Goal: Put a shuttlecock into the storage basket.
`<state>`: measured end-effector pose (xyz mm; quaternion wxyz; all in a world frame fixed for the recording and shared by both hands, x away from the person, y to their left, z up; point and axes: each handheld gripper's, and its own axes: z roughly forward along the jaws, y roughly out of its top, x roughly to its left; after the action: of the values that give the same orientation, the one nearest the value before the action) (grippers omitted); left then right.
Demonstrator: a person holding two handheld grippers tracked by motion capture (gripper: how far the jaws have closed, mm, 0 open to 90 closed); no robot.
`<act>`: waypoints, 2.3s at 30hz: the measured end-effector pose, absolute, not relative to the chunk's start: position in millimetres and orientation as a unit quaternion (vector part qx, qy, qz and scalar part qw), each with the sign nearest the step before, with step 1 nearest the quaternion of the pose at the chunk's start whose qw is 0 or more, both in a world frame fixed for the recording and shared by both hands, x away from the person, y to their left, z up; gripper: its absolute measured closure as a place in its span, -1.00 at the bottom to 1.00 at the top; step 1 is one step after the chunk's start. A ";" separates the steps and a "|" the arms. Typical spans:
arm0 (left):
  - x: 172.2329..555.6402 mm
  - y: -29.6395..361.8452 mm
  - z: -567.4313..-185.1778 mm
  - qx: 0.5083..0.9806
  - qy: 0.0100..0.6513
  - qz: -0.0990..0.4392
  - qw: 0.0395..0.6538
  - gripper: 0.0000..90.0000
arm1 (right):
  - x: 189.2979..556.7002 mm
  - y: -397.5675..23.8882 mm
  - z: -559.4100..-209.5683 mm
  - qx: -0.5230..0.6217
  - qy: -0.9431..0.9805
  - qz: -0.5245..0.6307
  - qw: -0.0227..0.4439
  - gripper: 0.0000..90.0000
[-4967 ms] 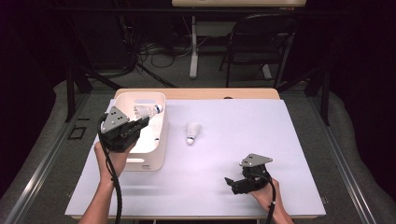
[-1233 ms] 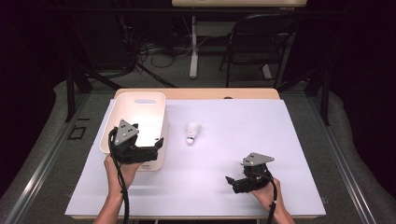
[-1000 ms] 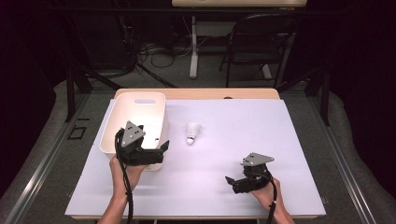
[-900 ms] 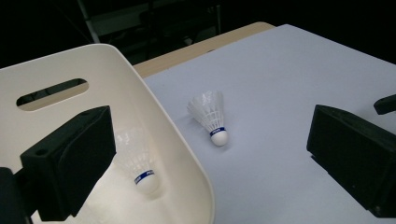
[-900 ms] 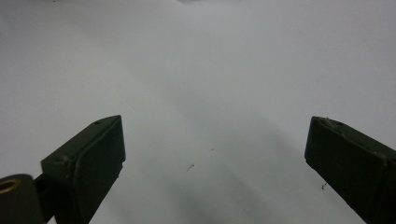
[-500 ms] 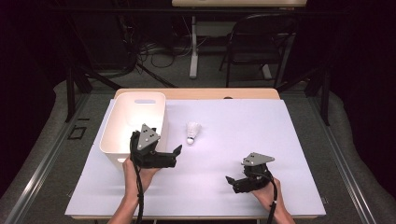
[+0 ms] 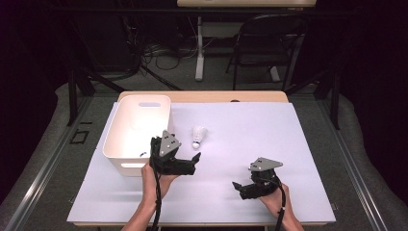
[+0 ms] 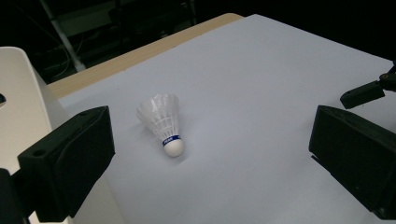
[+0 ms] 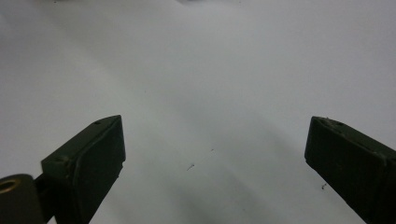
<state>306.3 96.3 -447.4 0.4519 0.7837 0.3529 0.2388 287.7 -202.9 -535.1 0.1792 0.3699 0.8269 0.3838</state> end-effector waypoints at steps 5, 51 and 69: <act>309.5 85.8 -451.8 0.787 0.350 0.237 0.450 -0.99 | 287.6 -202.9 -535.0 0.369 0.828 0.383 0.178 -0.90; 382.5 51.2 -517.1 0.793 0.427 0.215 0.379 -0.65 | 287.9 -203.5 -534.9 0.369 0.828 0.384 0.178 -0.90; 408.3 49.1 -546.2 0.783 0.484 0.209 0.330 -0.23 | 288.1 -203.1 -535.5 0.369 0.828 0.385 0.172 -0.90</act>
<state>408.3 49.1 -546.2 0.3303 0.7827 0.4841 0.2094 288.1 -203.1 -535.5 0.1722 0.3691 0.8283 0.3847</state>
